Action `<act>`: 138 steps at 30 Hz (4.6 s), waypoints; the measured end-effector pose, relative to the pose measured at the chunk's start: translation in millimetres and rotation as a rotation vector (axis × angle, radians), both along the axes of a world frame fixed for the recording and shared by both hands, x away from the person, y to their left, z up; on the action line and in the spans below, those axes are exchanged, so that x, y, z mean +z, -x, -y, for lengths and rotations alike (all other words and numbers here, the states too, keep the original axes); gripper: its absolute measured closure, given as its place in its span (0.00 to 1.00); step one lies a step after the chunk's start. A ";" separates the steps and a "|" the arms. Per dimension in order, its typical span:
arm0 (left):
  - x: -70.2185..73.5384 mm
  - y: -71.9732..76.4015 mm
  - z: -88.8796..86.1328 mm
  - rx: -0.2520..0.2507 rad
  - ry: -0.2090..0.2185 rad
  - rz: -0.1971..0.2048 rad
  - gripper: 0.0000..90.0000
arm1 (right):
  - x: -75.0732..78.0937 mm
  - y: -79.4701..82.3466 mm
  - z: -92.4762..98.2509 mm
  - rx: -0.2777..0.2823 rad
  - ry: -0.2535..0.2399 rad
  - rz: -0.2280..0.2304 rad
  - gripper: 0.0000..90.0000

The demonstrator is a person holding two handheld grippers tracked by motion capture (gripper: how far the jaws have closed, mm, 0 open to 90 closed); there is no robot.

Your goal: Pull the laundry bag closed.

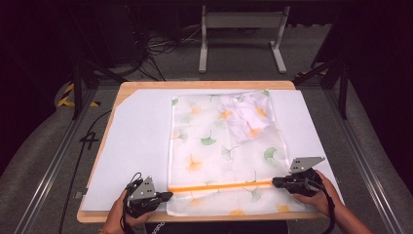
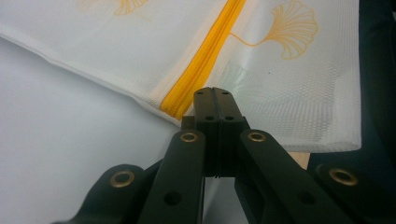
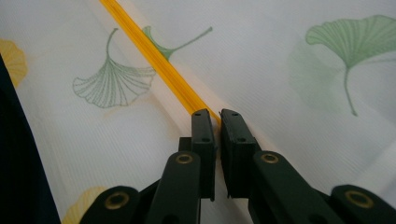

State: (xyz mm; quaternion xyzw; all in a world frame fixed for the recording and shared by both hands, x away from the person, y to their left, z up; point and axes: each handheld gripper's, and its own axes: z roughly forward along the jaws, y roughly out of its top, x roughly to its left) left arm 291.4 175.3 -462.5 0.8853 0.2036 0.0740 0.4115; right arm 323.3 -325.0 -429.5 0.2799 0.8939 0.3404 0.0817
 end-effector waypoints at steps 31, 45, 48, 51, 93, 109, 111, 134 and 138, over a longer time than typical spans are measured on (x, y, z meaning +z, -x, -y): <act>0.9 -2.2 -2.3 -0.002 0.007 -0.016 1.00 | 1.1 13.0 48.5 -0.103 -0.079 0.002 0.94; 1.0 -1.1 -3.7 0.007 0.005 -0.011 1.00 | -2.6 17.9 44.8 -0.117 -0.063 0.045 0.94; 0.4 -0.9 -4.2 0.010 0.012 -0.010 1.00 | -2.6 19.9 42.5 -0.124 -0.049 0.060 0.94; 1.0 -0.1 -3.2 0.009 0.002 -0.002 1.00 | -3.0 21.6 41.8 -0.129 -0.047 0.070 0.93; 21.8 -7.8 -21.6 0.096 0.000 0.120 0.87 | 18.9 28.3 30.1 -0.117 -0.065 0.250 0.76; 27.9 -18.4 -49.3 0.243 -0.015 0.199 0.56 | 23.2 15.9 35.9 -0.190 -0.050 0.304 0.48; 27.8 -20.1 -54.0 0.262 -0.020 0.203 0.53 | 24.2 13.7 38.3 -0.207 -0.047 0.315 0.46; 13.0 -25.3 -101.9 0.439 0.102 0.190 0.22 | 1.2 4.9 85.0 -0.446 -0.092 0.374 0.24; 10.1 -24.4 -104.6 0.460 0.125 0.186 0.21 | -2.6 10.3 97.5 -0.500 -0.124 0.380 0.24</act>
